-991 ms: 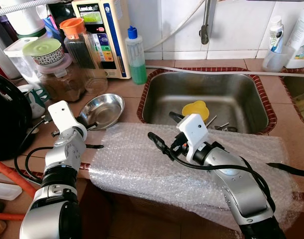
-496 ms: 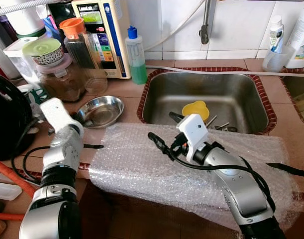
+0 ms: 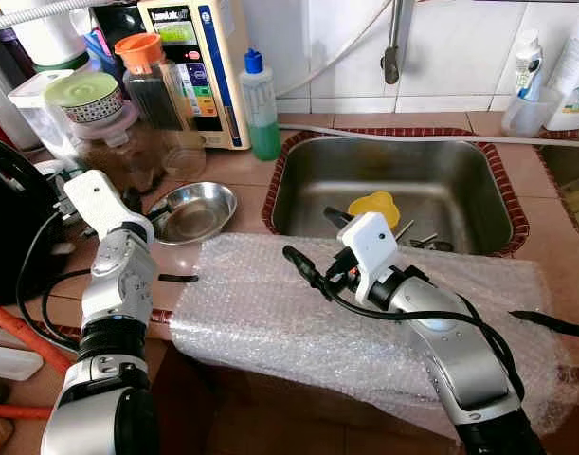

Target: Kitchen organization

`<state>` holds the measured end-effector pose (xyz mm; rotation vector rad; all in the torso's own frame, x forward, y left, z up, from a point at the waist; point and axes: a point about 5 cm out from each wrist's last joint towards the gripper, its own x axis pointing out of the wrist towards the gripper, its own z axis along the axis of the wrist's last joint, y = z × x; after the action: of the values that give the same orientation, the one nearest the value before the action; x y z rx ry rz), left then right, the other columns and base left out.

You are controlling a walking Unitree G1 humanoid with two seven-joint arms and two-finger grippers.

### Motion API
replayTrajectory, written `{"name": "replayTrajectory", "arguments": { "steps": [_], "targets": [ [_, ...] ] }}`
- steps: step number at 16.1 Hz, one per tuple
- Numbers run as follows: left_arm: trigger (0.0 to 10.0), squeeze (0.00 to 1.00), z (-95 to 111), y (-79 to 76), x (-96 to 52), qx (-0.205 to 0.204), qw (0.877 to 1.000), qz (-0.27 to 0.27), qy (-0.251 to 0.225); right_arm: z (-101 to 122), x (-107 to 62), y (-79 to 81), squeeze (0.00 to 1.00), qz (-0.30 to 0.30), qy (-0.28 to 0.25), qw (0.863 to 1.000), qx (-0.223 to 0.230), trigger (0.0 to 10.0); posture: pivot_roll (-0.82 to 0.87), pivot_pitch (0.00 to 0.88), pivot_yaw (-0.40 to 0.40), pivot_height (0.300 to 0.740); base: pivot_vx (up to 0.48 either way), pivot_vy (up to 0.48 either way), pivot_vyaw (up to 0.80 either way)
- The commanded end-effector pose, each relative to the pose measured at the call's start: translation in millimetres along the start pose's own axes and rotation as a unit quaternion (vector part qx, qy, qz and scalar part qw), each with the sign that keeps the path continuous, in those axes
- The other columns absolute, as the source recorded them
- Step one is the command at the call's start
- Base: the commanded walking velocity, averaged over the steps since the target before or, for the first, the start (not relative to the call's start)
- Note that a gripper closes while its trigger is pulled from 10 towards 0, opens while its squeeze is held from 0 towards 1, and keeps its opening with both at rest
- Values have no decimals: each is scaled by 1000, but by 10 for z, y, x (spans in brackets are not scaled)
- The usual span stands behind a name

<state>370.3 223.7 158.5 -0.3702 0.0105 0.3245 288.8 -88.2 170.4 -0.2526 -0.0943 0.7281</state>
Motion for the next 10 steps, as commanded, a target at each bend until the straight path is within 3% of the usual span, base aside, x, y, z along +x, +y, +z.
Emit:
{"name": "replayTrajectory", "arguments": {
  "steps": [1,4,7,10],
  "targets": [
    [10000,1000,-6,32,10,12,1000,4,7,13,22,9,961,2,-5,1000,0,10000,-302,48,156,740,0,0,0],
    [10000,1000,-55,63,37,35,998,29,40,12,21,16,961,3,-4,1000,-1,10000,-305,49,156,740,0,0,0],
    [10000,1000,-114,36,53,74,993,18,86,0,11,9,957,1,-1,1000,-2,10000,-306,52,157,740,0,0,0],
    [10000,1000,-108,29,67,94,991,6,97,-1,13,25,961,3,-1,1000,-2,10000,-305,54,157,740,0,0,0]
  ]
}}
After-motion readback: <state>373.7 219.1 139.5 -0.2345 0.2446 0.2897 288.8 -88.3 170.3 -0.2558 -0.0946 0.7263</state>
